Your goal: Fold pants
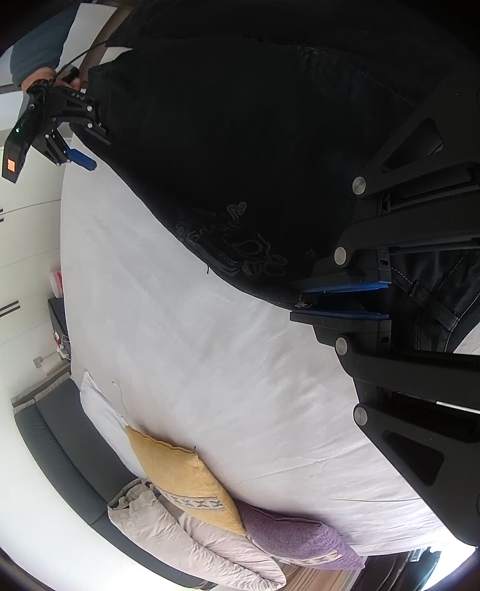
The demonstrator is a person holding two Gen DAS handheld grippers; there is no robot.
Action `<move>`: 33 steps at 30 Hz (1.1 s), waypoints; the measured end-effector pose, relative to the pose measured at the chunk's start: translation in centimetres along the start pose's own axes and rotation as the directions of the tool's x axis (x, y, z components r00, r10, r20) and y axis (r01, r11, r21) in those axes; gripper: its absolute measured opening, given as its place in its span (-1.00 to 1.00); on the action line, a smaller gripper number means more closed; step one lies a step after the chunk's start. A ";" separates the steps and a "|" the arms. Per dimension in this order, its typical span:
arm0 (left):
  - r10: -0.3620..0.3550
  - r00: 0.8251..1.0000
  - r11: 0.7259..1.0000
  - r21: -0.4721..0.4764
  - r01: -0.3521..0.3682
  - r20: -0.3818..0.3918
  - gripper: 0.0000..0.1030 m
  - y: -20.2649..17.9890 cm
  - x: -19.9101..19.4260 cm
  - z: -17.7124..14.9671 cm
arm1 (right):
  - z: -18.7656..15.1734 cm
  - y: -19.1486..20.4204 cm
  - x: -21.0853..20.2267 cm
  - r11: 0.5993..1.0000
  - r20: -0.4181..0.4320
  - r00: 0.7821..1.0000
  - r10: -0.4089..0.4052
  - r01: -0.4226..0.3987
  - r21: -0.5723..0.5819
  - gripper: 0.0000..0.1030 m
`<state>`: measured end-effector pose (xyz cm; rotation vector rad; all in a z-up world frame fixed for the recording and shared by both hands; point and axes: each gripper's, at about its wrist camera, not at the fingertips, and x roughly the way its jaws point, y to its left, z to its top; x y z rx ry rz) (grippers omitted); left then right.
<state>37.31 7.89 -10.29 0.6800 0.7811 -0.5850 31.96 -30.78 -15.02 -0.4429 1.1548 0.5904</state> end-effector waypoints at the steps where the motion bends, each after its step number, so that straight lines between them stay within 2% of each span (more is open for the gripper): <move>1: 0.003 1.000 1.000 0.001 -0.003 0.002 -0.87 0.4 0.3 -0.1 | 0.2 0.0 0.3 1.000 -0.018 1.000 -0.005 0.004 -0.007 -0.04; 2: 0.005 1.000 1.000 0.003 -0.005 0.004 -0.87 0.3 0.3 0.0 | 0.4 -0.3 0.7 1.000 -0.041 0.999 -0.015 0.015 -0.012 -0.21; 4: 0.008 1.000 1.000 0.006 -0.008 0.008 -0.87 0.4 0.0 -0.1 | 0.4 -0.4 1.2 1.000 -0.066 0.998 -0.016 0.015 -0.019 -0.29; 7: 0.013 1.000 1.000 0.005 -0.013 0.013 -0.87 -1.1 -1.3 -0.8 | 0.1 -0.6 1.5 0.999 -0.101 0.995 -0.021 0.017 -0.038 -0.75; 8: 0.017 1.000 1.000 0.004 -0.017 0.015 -0.87 -1.3 -1.5 -0.9 | 0.2 -0.5 1.3 0.999 -0.105 0.994 -0.031 0.026 -0.045 -0.79; 13: 0.037 0.999 0.999 -0.007 -0.037 0.031 -0.87 -1.3 -2.0 -0.7 | 0.3 0.7 -0.1 0.991 -0.089 0.990 -0.109 0.102 -0.084 -0.89; 16: 0.049 0.998 0.999 -0.011 -0.049 0.046 -0.87 -1.5 -3.3 -0.7 | 0.0 2.1 -2.2 0.983 -0.042 0.987 -0.157 0.153 -0.097 -0.93; 22: 0.085 0.992 0.996 -0.010 -0.084 0.098 -0.87 -3.1 -8.3 -1.5 | -1.7 6.7 -7.8 0.956 0.064 0.964 -0.257 0.264 -0.129 -0.93; 25: 0.116 0.986 0.993 0.006 -0.117 0.123 -0.87 -5.2 -11.6 -2.6 | -2.9 10.3 -10.4 0.939 0.109 0.947 -0.301 0.315 -0.141 -0.94; 29: 0.120 0.981 0.993 -0.014 -0.119 0.155 -0.87 -8.9 -16.1 -5.3 | -5.1 14.4 -12.5 0.921 0.150 0.927 -0.343 0.364 -0.143 -0.94; 33: 0.142 0.974 0.990 -0.004 -0.143 0.177 -0.87 -14.6 -20.0 -8.7 | -7.8 19.0 -13.4 0.901 0.178 0.905 -0.386 0.411 -0.137 -0.93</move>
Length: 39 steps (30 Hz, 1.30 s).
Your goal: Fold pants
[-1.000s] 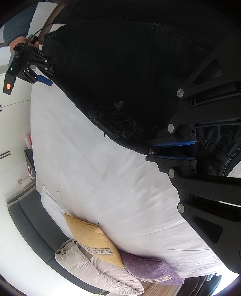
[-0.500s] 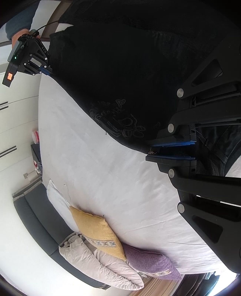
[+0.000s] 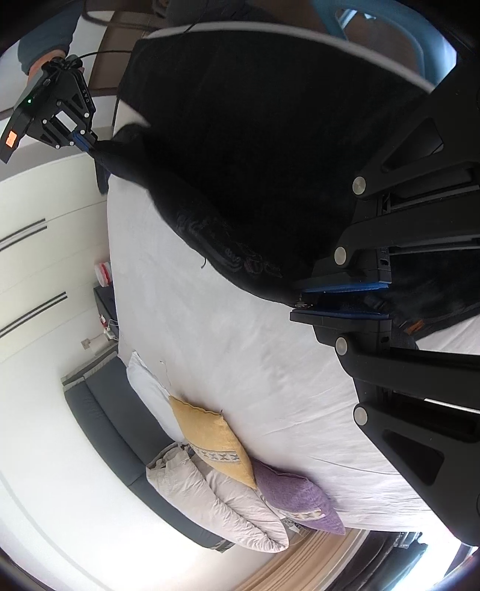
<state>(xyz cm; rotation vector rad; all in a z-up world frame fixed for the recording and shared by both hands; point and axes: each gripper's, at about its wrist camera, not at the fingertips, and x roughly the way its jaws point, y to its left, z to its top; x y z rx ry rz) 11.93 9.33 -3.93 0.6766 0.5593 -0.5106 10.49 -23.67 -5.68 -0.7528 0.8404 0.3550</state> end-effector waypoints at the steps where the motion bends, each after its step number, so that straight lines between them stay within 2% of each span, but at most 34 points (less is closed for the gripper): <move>1: 0.003 1.000 1.000 -0.001 -0.003 0.001 -0.87 -1.3 -1.0 -0.8 | -0.6 1.2 -0.4 1.000 -0.002 1.000 -0.007 0.007 -0.001 -0.93; 6: -0.001 0.999 1.000 -0.024 0.000 -0.051 -0.87 -8.3 -3.5 -5.5 | -3.6 7.2 -0.8 0.999 -0.044 0.999 0.023 -0.021 0.033 -0.93; 11: -0.002 0.997 0.990 -0.142 -0.009 -0.076 -0.87 -10.7 -4.4 -8.9 | -5.2 11.9 -0.8 1.000 -0.088 0.996 0.016 -0.015 0.007 -0.93; 14: 0.010 0.997 0.986 -0.163 -0.023 -0.080 -0.87 -12.1 -5.2 -10.4 | -5.7 12.9 -1.0 1.000 -0.103 0.995 0.012 -0.009 0.027 -0.93; 16: 0.019 0.996 0.986 -0.162 -0.032 -0.086 -0.87 -12.3 -5.4 -11.2 | -5.7 13.2 -1.2 0.999 -0.106 0.994 0.018 -0.013 0.049 -0.93; 21: 0.032 0.995 0.983 -0.175 -0.048 -0.092 -0.87 -11.2 -6.1 -12.2 | -5.3 15.0 -1.8 1.000 -0.111 0.994 0.006 -0.006 -0.001 -0.93; 26: 0.019 0.997 0.987 -0.160 -0.031 -0.078 -0.87 -11.1 -7.4 -12.1 | -4.6 14.2 -1.9 1.000 -0.111 0.994 0.004 -0.003 0.010 -0.93; 33: -0.037 0.986 0.981 -0.196 0.004 -0.161 -0.87 -11.0 -4.8 -13.4 | -5.9 15.2 -1.2 0.999 -0.131 0.991 0.025 -0.019 0.043 -0.93; 39: -0.026 0.986 0.986 -0.167 -0.002 -0.166 -0.87 -11.0 -5.5 -12.1 | -6.5 15.8 -1.5 0.998 -0.122 0.992 0.012 -0.004 0.065 -0.93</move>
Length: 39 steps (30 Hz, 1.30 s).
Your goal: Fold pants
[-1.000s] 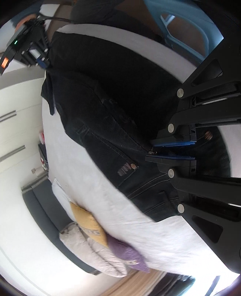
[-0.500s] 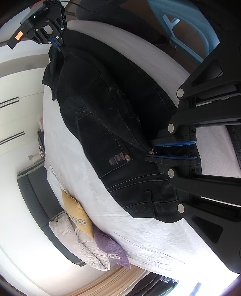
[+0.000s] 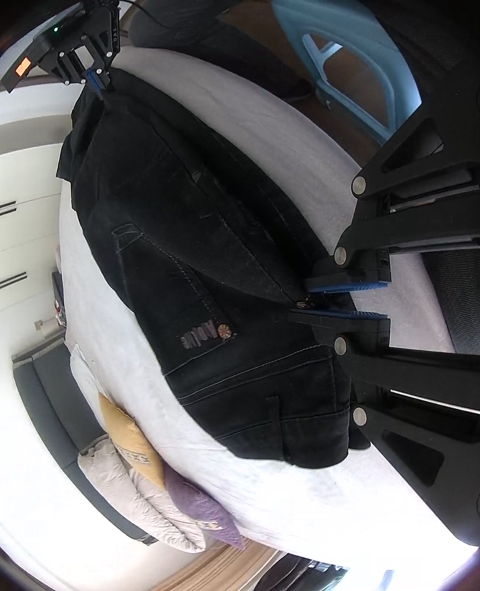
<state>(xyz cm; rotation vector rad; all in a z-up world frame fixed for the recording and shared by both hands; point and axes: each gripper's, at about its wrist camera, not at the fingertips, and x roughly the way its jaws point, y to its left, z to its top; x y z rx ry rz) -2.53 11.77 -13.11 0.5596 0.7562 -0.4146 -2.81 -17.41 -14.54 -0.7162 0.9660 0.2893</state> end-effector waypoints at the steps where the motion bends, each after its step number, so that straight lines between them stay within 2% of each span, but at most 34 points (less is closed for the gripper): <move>1: 0.003 1.000 1.000 0.000 -0.003 0.000 -0.87 0.0 -0.2 -0.2 | 0.0 -0.1 -0.2 1.000 0.005 1.000 0.000 0.000 0.008 -0.93; 5: 0.016 1.000 1.000 0.004 -0.016 -0.027 -0.87 -0.2 0.6 -0.1 | -0.3 0.3 -0.5 1.000 0.008 1.000 -0.002 0.002 0.011 -0.93; 9: 0.003 0.998 1.000 -0.005 -0.003 -0.066 -0.84 -0.3 1.8 0.1 | -0.9 1.4 1.1 1.000 -0.033 0.999 -0.009 0.009 -0.006 -0.86; 12: 0.012 0.995 1.000 0.022 -0.010 -0.098 -0.71 -0.5 1.6 0.4 | -1.1 2.1 1.3 0.999 -0.020 0.999 -0.044 0.044 -0.005 -0.82; 14: 0.002 0.992 1.000 0.030 0.002 -0.123 -0.53 -0.5 1.2 0.6 | -1.2 1.8 1.2 0.999 -0.015 0.999 -0.039 0.039 0.030 -0.78; 15: -0.025 0.991 0.999 0.025 0.029 -0.134 -0.26 -0.4 0.8 0.6 | -1.3 1.6 1.1 0.998 -0.013 0.999 -0.032 0.033 0.050 -0.75; 16: -0.055 0.989 0.998 0.016 0.058 -0.135 0.23 -0.3 0.1 0.7 | -1.4 1.4 1.0 0.998 -0.014 1.000 -0.027 0.028 0.063 -0.62; 17: -0.064 0.990 0.998 0.013 0.067 -0.126 0.35 -0.3 -0.5 0.7 | -1.6 1.3 0.9 0.997 -0.014 1.000 -0.019 0.020 0.077 -0.42; 18: -0.070 0.992 0.997 0.010 0.071 -0.108 0.35 -0.3 -1.5 0.9 | -1.8 1.1 0.4 0.995 -0.011 1.000 0.009 -0.008 0.101 -0.26; 19: -0.075 0.993 0.997 0.000 0.075 -0.091 0.35 -0.1 -2.3 1.2 | -2.0 0.9 0.0 0.992 -0.006 0.999 0.035 -0.034 0.122 0.04; 20: -0.074 0.995 0.997 -0.021 0.073 -0.066 0.35 0.2 -3.1 1.7 | -2.2 0.7 -0.7 0.987 0.010 0.998 0.059 -0.060 0.146 0.17; 22: -0.075 0.997 0.993 -0.094 0.075 0.010 0.35 1.2 -4.3 3.6 | -2.7 0.0 -2.3 0.978 0.040 0.997 0.070 -0.076 0.196 0.30; 24: -0.081 0.995 0.983 -0.164 0.088 0.050 0.35 2.0 -4.1 5.5 | -2.8 -1.9 -3.7 0.963 0.060 0.996 0.061 -0.074 0.257 0.30; 26: -0.076 0.994 0.969 -0.228 0.091 0.072 0.35 3.0 -2.7 7.4 | -2.2 -4.6 -4.2 0.940 0.063 0.998 0.018 -0.039 0.338 0.30; 29: -0.109 0.991 0.944 -0.303 0.129 0.080 0.35 3.7 0.0 9.6 | 0.0 -10.2 -4.1 0.870 0.055 0.998 -0.030 -0.001 0.493 0.31; 31: -0.113 0.992 0.936 -0.330 0.125 0.054 0.35 3.7 2.1 10.7 | 2.2 -13.6 -3.1 0.829 0.038 0.998 -0.058 0.027 0.558 0.31; 35: -0.118 0.993 0.920 -0.378 0.098 -0.030 0.35 3.7 5.9 10.5 | 6.4 -17.7 1.2 0.811 -0.022 0.998 -0.052 0.055 0.582 0.31; 36: -0.123 0.991 0.913 -0.397 0.095 -0.045 0.35 3.3 6.4 9.9 | 7.4 -18.6 3.2 0.803 -0.054 0.998 -0.021 0.049 0.594 0.30; 39: -0.143 0.988 0.885 -0.456 0.099 -0.063 0.35 3.5 7.9 8.9 | 9.0 -19.9 7.9 0.789 -0.155 0.988 0.005 0.092 0.608 0.30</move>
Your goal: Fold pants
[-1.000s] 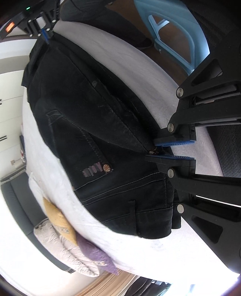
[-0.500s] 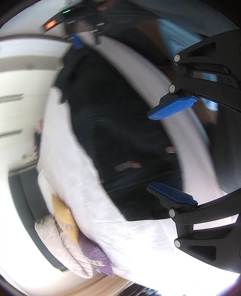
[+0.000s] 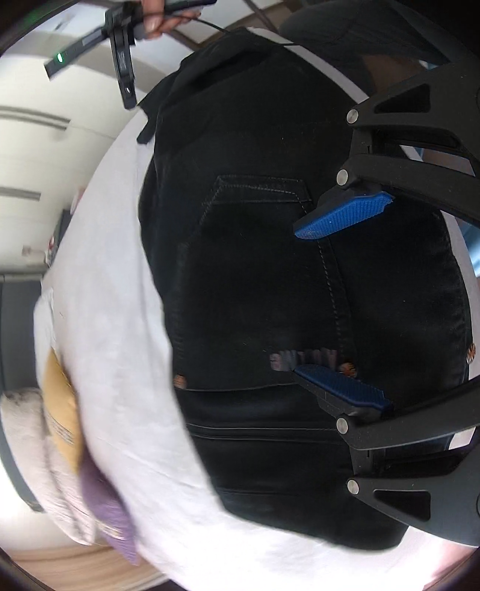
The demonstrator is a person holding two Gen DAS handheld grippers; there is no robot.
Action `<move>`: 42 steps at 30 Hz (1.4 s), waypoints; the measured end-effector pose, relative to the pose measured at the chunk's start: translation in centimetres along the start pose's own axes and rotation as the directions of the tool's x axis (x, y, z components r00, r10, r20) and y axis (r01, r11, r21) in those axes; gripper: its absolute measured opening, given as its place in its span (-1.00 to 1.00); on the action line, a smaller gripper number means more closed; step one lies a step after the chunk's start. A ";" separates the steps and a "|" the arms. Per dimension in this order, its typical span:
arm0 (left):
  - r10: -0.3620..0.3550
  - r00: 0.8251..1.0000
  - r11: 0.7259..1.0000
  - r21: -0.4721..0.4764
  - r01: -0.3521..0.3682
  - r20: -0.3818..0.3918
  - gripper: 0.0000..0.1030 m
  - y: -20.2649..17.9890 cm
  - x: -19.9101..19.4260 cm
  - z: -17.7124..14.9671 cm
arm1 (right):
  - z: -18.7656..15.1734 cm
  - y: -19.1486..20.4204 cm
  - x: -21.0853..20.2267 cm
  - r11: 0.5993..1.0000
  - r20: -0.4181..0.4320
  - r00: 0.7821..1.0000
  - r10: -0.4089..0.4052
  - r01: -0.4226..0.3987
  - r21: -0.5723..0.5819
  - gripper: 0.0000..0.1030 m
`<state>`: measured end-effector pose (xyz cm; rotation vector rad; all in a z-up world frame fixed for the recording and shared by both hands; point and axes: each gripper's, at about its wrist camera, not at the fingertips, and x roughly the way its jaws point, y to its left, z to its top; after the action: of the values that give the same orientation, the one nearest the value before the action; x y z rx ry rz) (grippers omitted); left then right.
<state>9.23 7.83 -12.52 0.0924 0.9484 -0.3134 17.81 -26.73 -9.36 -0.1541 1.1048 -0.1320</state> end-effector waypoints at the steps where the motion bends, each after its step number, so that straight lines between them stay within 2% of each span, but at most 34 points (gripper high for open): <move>1: 0.001 1.000 1.000 -0.007 -0.001 0.002 0.34 0.0 0.3 -0.1 | 0.4 0.2 1.0 1.000 -0.016 1.000 -0.005 0.005 -0.003 0.30; 6: 0.016 1.000 1.000 0.005 -0.016 0.011 0.34 -0.8 0.6 -1.2 | 1.6 0.2 6.4 0.999 -0.130 0.990 -0.052 0.052 -0.003 0.28; 10: 0.023 1.000 1.000 0.010 -0.023 0.016 0.35 -1.0 0.7 -1.9 | 1.4 0.5 8.1 0.998 -0.165 0.984 -0.068 0.067 -0.010 -0.08; 11: 0.028 0.999 1.000 0.012 -0.029 0.017 0.35 -0.9 0.5 -2.0 | 1.4 0.6 8.2 0.997 -0.162 0.984 -0.074 0.072 -0.019 -0.26; 12: 0.033 0.999 0.999 0.013 -0.034 0.017 0.35 -0.8 0.4 -2.2 | 1.2 0.8 8.1 0.995 -0.152 0.984 -0.095 0.090 -0.041 -0.41; 13: 0.037 0.999 0.999 0.014 -0.038 0.017 0.35 -0.8 0.4 -2.3 | 1.2 0.9 8.1 0.994 -0.147 0.984 -0.104 0.097 -0.050 -0.73; 17: 0.047 0.999 0.999 0.016 -0.047 0.014 0.35 -0.8 0.4 -2.3 | 1.4 -0.5 7.1 0.998 -0.114 0.991 -0.063 0.063 -0.001 -0.85; 19: 0.054 0.998 0.998 0.020 -0.055 0.013 0.35 -0.9 0.4 -2.4 | 1.3 -2.5 5.9 0.997 -0.078 0.996 -0.035 0.041 0.069 -0.86; 23: 0.066 0.998 0.998 0.020 -0.066 0.009 0.35 -1.1 0.6 -2.3 | -0.1 -7.1 1.0 0.976 0.061 0.998 0.020 -0.032 0.215 -0.86; 26: 0.077 0.997 0.997 0.020 -0.077 0.004 0.35 -1.2 0.7 -2.2 | -2.7 -11.3 -4.0 0.935 0.184 0.982 0.028 -0.091 0.343 -0.86; 27: 0.083 0.997 0.996 0.019 -0.083 0.001 0.35 -1.2 0.8 -2.1 | -4.4 -13.2 -5.9 0.910 0.231 0.973 0.025 -0.118 0.398 -0.86; 29: 0.093 0.996 0.995 0.020 -0.093 -0.003 0.35 -1.4 1.0 -1.9 | -7.6 -15.8 -7.8 0.868 0.269 0.963 -0.008 -0.127 0.480 -0.86; 32: 0.109 0.994 0.994 0.022 -0.108 -0.010 0.36 -1.6 1.3 -1.6 | -14.6 -20.6 -8.7 0.758 0.262 0.964 -0.040 -0.142 0.637 -0.86; 34: 0.120 0.993 0.992 0.024 -0.120 -0.015 0.37 -1.8 1.5 -1.4 | -18.9 -23.5 -6.5 0.661 0.203 0.979 -0.024 -0.137 0.738 -0.86; 36: 0.135 0.991 0.990 0.032 -0.134 -0.023 0.37 -2.0 1.7 -1.2 | -23.3 -25.1 -4.9 0.562 0.179 0.984 0.022 -0.160 0.812 -0.86; 38: 0.149 0.988 0.988 0.041 -0.148 -0.030 0.38 -2.2 1.9 -1.0 | -25.4 -25.3 -3.8 0.526 0.167 0.985 0.042 -0.164 0.835 -0.86; 42: 0.175 0.984 0.984 0.041 -0.174 -0.035 0.45 -2.4 2.2 -0.6 | -27.1 -24.5 -2.6 0.503 0.147 0.987 0.072 -0.163 0.849 -0.86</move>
<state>9.23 5.15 -14.50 0.2162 0.9661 -0.1683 -8.29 -51.83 -14.39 0.8314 0.8339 -0.5410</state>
